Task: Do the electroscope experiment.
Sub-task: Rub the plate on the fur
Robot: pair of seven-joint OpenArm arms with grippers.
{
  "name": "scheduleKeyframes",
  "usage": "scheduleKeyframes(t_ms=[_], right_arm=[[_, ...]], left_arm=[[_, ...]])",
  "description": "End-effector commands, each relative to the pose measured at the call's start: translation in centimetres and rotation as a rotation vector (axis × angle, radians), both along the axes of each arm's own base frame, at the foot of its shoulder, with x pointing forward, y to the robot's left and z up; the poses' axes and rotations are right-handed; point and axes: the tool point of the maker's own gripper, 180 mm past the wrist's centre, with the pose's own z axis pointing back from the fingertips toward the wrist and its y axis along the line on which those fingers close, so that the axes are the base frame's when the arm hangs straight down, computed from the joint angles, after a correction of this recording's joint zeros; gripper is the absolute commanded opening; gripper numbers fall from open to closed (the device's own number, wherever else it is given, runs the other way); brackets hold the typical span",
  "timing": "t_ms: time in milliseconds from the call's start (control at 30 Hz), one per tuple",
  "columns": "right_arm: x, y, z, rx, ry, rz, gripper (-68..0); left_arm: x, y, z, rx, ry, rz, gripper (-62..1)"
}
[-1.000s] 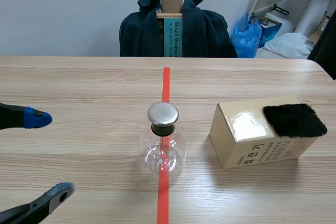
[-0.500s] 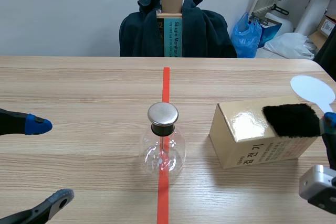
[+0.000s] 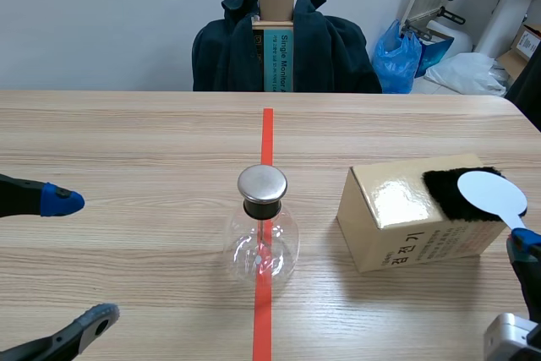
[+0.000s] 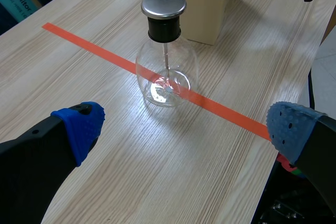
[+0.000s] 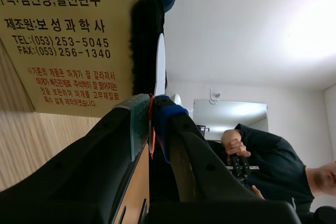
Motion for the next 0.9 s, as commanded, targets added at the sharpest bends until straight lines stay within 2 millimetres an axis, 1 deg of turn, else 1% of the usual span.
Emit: scheduleKeyframes(t_ms=[0, 67, 167, 233, 267, 300, 400, 433, 467, 567, 600, 633, 733, 767, 800, 867], right_arm=[[0.8, 0.0, 1.9, -0.027, -0.092, 0.008, -66.9], [0.6, 0.5, 1.8, -0.032, -0.089, 0.039, -66.9], [0.0, 2.2, 1.5, -0.042, -0.079, 0.141, -66.9], [-0.3, 2.8, 1.4, -0.04, -0.075, 0.179, -66.9], [-0.3, 2.7, 1.5, -0.041, -0.077, 0.173, -66.9], [0.0, 2.2, 1.5, -0.043, -0.079, 0.14, -66.9], [1.1, -0.5, 1.9, -0.052, -0.095, -0.009, -66.9], [1.3, -0.8, 2.1, -0.054, -0.102, -0.024, -66.9], [1.3, -0.6, 2.1, -0.054, -0.102, -0.012, -66.9], [0.5, 2.1, 1.4, -0.032, -0.062, 0.136, -66.9], [0.3, 2.4, 1.2, -0.037, -0.056, 0.154, -66.9], [0.4, 2.2, 1.2, -0.041, -0.057, 0.139, -66.9], [1.4, -0.5, 1.5, -0.051, -0.066, -0.012, -66.9], [1.5, -0.6, 1.4, -0.052, -0.064, -0.016, -66.9], [1.3, -0.1, 1.4, -0.054, -0.06, 0.018, -66.9], [0.6, 1.9, 1.1, -0.053, -0.052, 0.125, -66.9]], left_arm=[[0.2, -0.3, 0.6, -0.024, -0.014, 0.0, 1.4], [0.2, -0.3, 0.6, -0.026, -0.014, 0.002, 1.4], [0.2, -0.3, 0.6, -0.025, -0.014, 0.001, 1.4], [0.2, -0.3, 0.6, -0.025, -0.014, 0.002, 1.4], [0.2, -0.3, 0.6, -0.025, -0.014, 0.002, 1.4], [0.2, -0.3, 0.6, -0.025, -0.014, 0.002, 1.4], [0.2, -0.3, 0.6, -0.025, -0.014, 0.002, 1.4], [0.2, -0.3, 0.6, -0.025, -0.014, 0.002, 1.4], [0.2, -0.3, 0.6, -0.025, -0.013, 0.002, 1.4], [0.2, -0.3, 0.6, -0.025, -0.014, 0.002, 1.4], [0.2, -0.3, 0.6, -0.025, -0.014, 0.002, 1.4], [0.2, -0.3, 0.6, -0.025, -0.014, 0.002, 1.4], [0.2, -0.3, 0.6, -0.025, -0.013, 0.002, 1.4], [0.2, -0.3, 0.6, -0.025, -0.013, 0.002, 1.4], [0.2, -0.3, 0.6, -0.025, -0.013, 0.002, 1.4], [0.2, -0.3, 0.6, -0.025, -0.013, 0.002, 1.4]])
